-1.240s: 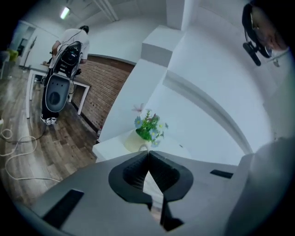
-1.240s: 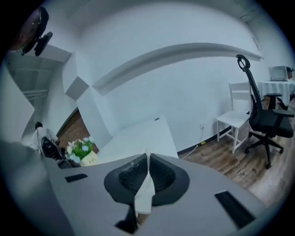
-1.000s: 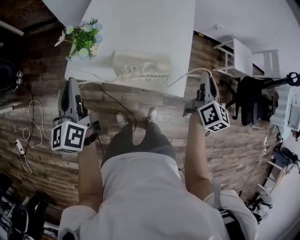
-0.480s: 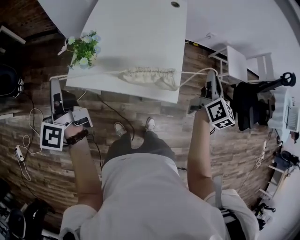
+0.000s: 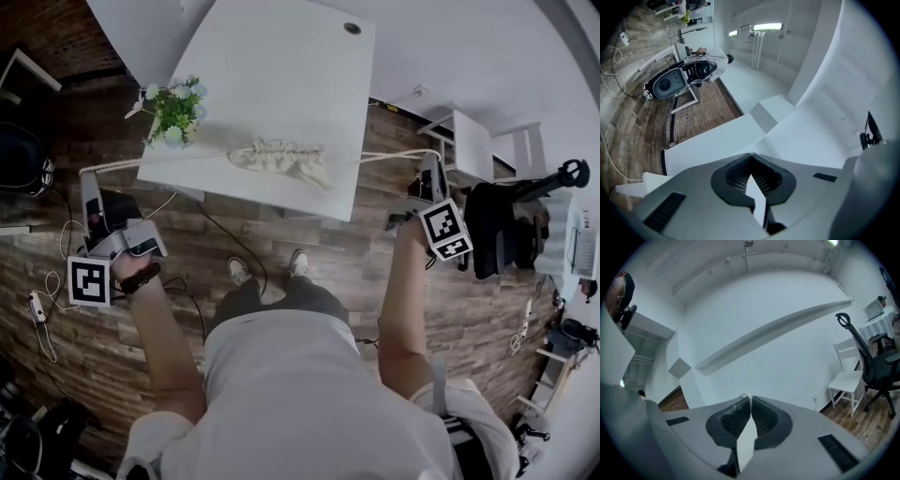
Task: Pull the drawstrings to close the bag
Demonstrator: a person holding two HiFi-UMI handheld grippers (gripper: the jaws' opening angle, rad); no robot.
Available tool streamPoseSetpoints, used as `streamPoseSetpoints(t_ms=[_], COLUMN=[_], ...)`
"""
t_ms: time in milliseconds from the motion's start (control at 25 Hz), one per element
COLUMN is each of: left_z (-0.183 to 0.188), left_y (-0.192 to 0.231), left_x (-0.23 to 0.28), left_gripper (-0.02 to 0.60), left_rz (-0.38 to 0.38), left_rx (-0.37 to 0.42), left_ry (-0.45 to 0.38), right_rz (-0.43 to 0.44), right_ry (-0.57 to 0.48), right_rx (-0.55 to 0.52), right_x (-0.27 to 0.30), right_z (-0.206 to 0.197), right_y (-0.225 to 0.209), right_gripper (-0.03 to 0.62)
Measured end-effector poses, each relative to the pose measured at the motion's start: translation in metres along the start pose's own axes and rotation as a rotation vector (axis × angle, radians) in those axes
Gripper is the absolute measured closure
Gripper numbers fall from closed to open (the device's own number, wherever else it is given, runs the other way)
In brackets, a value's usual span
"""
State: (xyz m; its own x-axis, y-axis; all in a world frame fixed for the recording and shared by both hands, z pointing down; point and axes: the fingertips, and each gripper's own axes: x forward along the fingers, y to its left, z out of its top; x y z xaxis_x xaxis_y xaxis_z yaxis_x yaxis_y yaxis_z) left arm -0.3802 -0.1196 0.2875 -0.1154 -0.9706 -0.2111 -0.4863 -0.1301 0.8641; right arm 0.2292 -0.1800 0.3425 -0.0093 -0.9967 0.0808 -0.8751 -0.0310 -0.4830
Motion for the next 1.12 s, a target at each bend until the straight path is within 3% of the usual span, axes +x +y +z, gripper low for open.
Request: streamPoseSetpoints(t_ms=[440,800,1120], left_z=[0.007,0.001,-0.008], left_y=[-0.013,0.002,0.009], left_x=[-0.007,-0.007,-0.009], left_gripper=[0.569,0.569,0.568], left_rz=[0.013,0.089,0.126], left_rx=[-0.025,0.014,0.064], left_ry=[-0.045,-0.059,-0.036], right_rz=[0.017,0.019,0.009], right_ry=[-0.011,0.034,0.055], right_rx=[-0.016,-0.146,-0.164], right_x=[0.009,0.015,0.022], right_z=[0.034,0.037,0.039], right_y=[-0.019,-0.028,-0.048], right_gripper=[0.556,0.556,0.554])
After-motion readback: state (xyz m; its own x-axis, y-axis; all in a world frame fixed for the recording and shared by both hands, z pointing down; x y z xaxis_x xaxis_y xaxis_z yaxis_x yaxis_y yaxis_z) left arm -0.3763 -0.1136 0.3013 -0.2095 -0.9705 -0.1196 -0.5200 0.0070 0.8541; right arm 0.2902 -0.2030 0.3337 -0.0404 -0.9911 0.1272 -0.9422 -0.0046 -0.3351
